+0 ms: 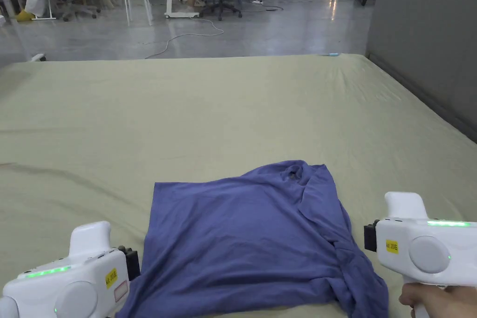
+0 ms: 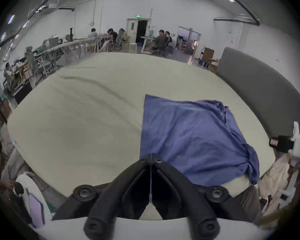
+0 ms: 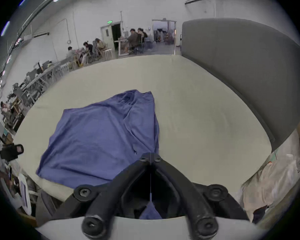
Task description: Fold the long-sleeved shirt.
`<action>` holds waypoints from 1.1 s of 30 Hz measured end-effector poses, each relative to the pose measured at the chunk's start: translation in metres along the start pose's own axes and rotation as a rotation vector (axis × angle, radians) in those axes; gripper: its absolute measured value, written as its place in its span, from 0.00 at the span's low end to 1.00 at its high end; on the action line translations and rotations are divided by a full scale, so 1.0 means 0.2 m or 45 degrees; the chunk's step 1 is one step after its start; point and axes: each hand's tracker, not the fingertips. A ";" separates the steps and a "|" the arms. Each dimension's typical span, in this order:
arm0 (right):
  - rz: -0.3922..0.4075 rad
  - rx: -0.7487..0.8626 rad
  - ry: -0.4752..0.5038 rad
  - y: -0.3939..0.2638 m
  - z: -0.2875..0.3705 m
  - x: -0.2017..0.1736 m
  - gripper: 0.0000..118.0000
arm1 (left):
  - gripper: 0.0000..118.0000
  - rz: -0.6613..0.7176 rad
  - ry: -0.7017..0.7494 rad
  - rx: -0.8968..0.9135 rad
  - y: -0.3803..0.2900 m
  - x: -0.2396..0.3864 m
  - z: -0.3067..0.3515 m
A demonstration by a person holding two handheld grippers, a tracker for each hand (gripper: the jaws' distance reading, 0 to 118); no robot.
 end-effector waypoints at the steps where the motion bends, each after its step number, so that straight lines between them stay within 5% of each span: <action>1: 0.005 -0.042 0.044 -0.01 0.00 0.00 0.00 | 0.00 0.007 -0.012 -0.001 0.01 0.00 0.00; 2: -0.012 -0.055 0.038 -0.03 -0.02 0.00 0.00 | 0.00 0.021 -0.036 -0.008 0.01 0.00 0.00; 3: -0.021 -0.057 0.014 -0.06 -0.03 -0.01 0.12 | 0.00 0.022 -0.046 -0.010 0.01 0.01 -0.01; 5: -0.025 -0.065 -0.041 -0.16 -0.06 -0.02 0.74 | 0.00 0.011 -0.046 -0.013 0.01 0.01 -0.02; 6: -0.019 -0.093 -0.062 -0.21 -0.07 -0.02 0.80 | 0.00 0.008 -0.036 -0.015 0.01 0.02 -0.03; 12: -0.043 -0.250 -0.060 -0.35 -0.17 -0.01 0.69 | 0.00 -0.009 -0.029 -0.036 0.10 0.01 -0.12; 15: -0.048 -0.251 -0.098 -0.36 -0.24 0.01 0.40 | 0.00 -0.040 -0.048 -0.023 0.22 0.05 -0.19; 19: -0.074 -0.323 -0.059 -0.36 -0.31 0.04 0.25 | 0.01 -0.055 -0.094 -0.014 0.41 0.09 -0.37; 20: -0.067 -0.323 -0.056 -0.36 -0.31 0.03 0.10 | 0.18 -0.053 -0.090 -0.004 0.47 0.09 -0.44; 23: -0.037 -0.328 -0.060 -0.34 -0.32 0.01 0.05 | 1.00 -0.163 -0.052 -0.016 0.62 0.07 -0.70; 33: -0.027 -0.363 -0.056 -0.32 -0.35 0.01 0.05 | 0.96 -0.343 0.050 -0.325 0.77 0.04 -1.48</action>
